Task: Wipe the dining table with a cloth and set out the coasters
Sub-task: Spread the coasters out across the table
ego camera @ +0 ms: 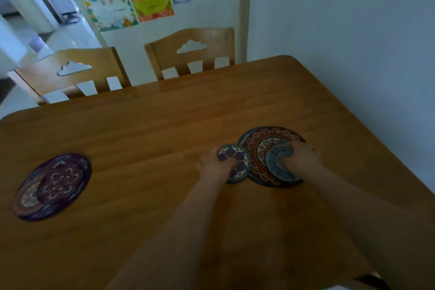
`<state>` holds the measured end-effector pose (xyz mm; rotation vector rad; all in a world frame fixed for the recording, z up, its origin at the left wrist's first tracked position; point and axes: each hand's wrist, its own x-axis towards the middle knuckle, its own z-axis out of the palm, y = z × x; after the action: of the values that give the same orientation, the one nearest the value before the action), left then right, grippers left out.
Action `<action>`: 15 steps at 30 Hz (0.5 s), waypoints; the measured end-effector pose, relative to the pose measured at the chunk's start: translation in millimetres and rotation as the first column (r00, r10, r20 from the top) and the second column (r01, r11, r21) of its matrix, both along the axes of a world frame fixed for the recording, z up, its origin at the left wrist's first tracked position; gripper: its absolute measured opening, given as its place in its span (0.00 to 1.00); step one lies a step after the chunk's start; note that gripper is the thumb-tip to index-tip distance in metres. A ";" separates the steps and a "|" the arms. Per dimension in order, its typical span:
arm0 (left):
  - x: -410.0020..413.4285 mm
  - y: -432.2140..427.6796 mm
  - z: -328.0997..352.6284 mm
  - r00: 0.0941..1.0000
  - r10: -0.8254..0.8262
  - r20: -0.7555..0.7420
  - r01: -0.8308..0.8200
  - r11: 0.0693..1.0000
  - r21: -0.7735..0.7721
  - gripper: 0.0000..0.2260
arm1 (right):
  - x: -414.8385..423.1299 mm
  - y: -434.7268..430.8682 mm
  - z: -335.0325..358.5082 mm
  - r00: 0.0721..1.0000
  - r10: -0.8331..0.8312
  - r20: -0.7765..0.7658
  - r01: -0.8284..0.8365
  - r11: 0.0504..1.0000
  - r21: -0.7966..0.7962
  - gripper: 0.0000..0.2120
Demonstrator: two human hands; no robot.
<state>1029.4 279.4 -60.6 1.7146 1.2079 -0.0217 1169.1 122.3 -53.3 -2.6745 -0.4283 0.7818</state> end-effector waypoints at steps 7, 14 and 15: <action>14.4 18.8 -21.4 0.885 -0.271 -0.378 0.402 0.855 0.329 0.46 | 13.4 7.5 -12.0 0.995 0.086 0.046 -0.069 0.955 -0.288 0.48; 19.3 45.0 -26.3 0.852 -0.336 -0.401 0.469 0.830 0.301 0.20 | 36.6 2.0 -7.6 0.981 0.142 0.130 -0.100 0.953 -0.287 0.13; 16.5 52.9 -25.0 0.849 -0.353 -0.393 0.483 0.821 0.306 0.16 | 42.6 5.4 -3.7 0.977 0.170 0.125 -0.131 0.953 -0.274 0.14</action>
<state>1045.9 332.3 -85.6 2.3923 1.0768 -0.3644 1211.7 127.7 -57.0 -2.9909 -0.6110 0.7310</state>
